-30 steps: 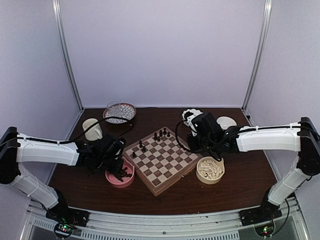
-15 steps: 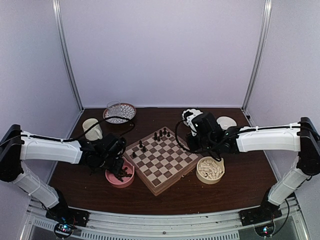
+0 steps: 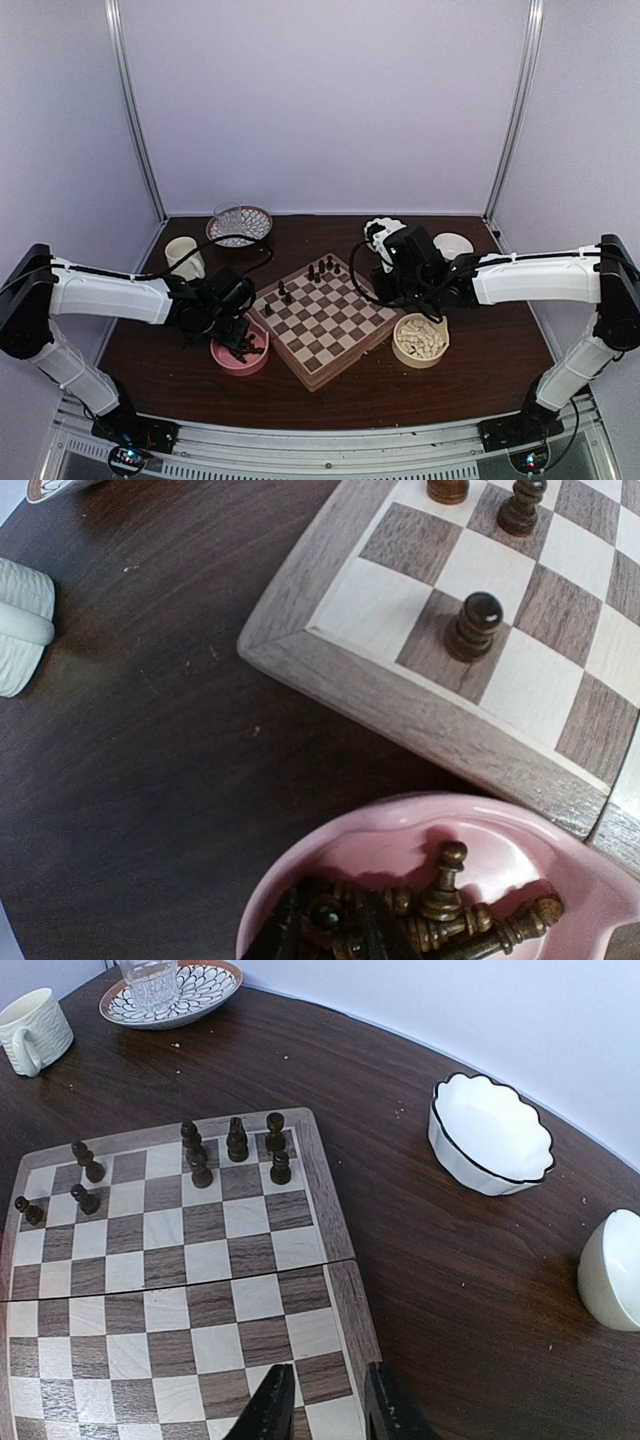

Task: Set up the chess pieces on the board
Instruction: Pick up the pawn from the storage box, then place the pawn on the chessboard, then pick up the pawn from the chessboard, then place the pawn at g7.

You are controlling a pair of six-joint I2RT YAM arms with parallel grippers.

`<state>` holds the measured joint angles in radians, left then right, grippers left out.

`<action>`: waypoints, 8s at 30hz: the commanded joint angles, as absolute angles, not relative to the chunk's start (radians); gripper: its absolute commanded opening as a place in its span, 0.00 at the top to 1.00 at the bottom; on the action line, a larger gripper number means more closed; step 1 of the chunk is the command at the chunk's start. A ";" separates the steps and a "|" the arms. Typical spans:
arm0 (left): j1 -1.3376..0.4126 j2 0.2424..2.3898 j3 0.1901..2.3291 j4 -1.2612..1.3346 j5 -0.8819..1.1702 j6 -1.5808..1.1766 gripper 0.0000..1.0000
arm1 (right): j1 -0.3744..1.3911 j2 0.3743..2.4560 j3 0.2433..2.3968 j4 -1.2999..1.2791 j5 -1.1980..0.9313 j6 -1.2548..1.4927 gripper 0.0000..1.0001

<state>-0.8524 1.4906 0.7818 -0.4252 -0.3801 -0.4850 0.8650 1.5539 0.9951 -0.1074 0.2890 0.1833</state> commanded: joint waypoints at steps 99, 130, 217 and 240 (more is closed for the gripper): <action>-0.902 1.346 0.750 0.113 -0.532 -0.375 0.49 | 0.992 1.692 1.015 0.047 -0.068 0.103 0.54; -0.908 1.337 0.755 0.101 -0.589 -0.361 0.43 | 1.001 1.947 1.236 -0.092 -0.054 0.096 0.74; -0.922 1.345 0.790 0.022 -0.583 -0.367 0.42 | 0.761 2.187 1.563 -0.112 -0.021 0.151 0.86; -0.924 1.348 0.791 0.020 -0.591 -0.365 0.41 | 0.761 2.192 1.580 -0.112 -0.005 0.136 0.85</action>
<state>-0.9184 1.3525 0.7612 -0.0017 -0.5838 -0.3729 0.7578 2.1769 1.5478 -0.1089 -0.0250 0.1452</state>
